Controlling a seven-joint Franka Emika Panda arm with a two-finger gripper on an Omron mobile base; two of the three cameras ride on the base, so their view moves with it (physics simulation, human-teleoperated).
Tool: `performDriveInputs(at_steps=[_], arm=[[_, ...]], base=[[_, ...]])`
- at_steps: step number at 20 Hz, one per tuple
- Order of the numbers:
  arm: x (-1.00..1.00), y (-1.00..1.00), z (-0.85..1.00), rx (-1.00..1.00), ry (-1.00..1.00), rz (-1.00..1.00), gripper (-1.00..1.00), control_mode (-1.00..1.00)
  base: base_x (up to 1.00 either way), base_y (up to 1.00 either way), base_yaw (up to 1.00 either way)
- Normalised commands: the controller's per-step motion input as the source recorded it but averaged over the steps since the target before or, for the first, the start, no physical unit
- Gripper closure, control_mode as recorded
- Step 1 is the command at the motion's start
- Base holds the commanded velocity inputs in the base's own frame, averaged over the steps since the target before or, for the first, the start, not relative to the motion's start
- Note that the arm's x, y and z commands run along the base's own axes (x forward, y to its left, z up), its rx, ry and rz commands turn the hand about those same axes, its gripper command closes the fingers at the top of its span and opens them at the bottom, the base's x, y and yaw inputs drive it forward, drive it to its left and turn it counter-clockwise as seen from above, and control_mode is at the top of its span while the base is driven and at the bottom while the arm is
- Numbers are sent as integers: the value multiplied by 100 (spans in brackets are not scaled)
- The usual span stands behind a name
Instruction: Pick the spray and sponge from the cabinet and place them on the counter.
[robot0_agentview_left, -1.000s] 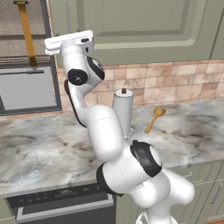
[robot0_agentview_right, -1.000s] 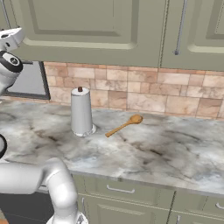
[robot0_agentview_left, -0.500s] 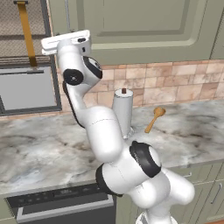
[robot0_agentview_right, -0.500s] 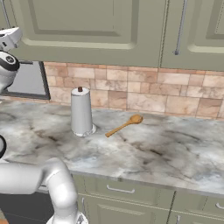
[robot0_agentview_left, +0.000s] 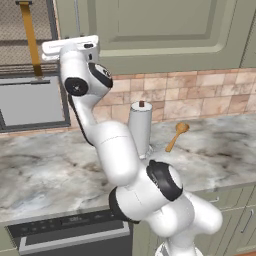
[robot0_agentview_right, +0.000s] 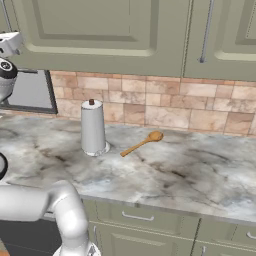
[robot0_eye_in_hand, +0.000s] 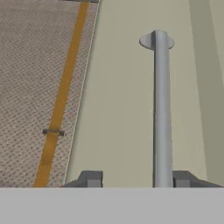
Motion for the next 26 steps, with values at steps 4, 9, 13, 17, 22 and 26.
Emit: performDriveInputs(at_steps=[4,9,13,17,22,26], arm=[[34,-3,0,8,14,1,100,-100],[44,-17,0,14,23,6,100,-100],[44,-26,0,17,23,9,100,-100],[29,-27,0,14,17,9,100,-100],[17,-19,0,6,19,7,100,-100],[9,-18,0,2,18,6,100,-100]], base=[[0,0,0],[0,0,0],[0,0,0],[0,0,0],[0,0,0],[0,0,0]])
